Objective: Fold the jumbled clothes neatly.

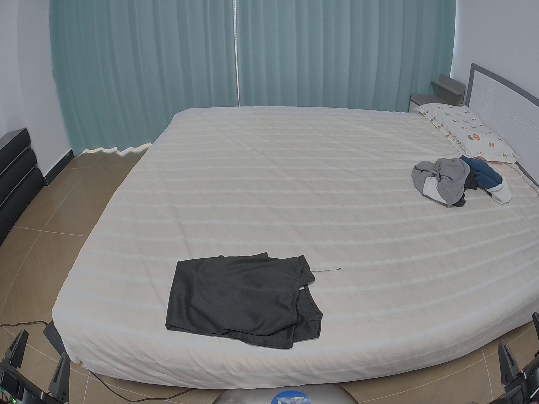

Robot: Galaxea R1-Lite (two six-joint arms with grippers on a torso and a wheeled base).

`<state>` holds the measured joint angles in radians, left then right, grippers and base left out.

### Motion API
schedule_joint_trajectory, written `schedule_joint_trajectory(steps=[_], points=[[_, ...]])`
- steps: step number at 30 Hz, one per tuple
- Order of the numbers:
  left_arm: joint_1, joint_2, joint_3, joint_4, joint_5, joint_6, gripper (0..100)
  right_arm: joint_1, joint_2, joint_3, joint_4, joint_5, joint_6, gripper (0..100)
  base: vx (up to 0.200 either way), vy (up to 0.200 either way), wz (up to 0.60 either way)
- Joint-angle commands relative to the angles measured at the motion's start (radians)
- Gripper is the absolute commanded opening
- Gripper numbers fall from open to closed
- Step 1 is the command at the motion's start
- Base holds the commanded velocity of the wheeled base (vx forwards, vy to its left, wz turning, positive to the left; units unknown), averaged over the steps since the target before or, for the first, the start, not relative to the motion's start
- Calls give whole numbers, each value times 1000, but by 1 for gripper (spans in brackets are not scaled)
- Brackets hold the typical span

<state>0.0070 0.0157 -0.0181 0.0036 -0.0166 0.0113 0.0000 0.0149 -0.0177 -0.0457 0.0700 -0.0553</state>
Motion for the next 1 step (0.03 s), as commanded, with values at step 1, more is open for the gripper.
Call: schedule_joint_trajectory(steps=[1], points=[[1,-14,17,-1,0,-1,100,0,-12,18,0,1,-1,100,0,0,0]])
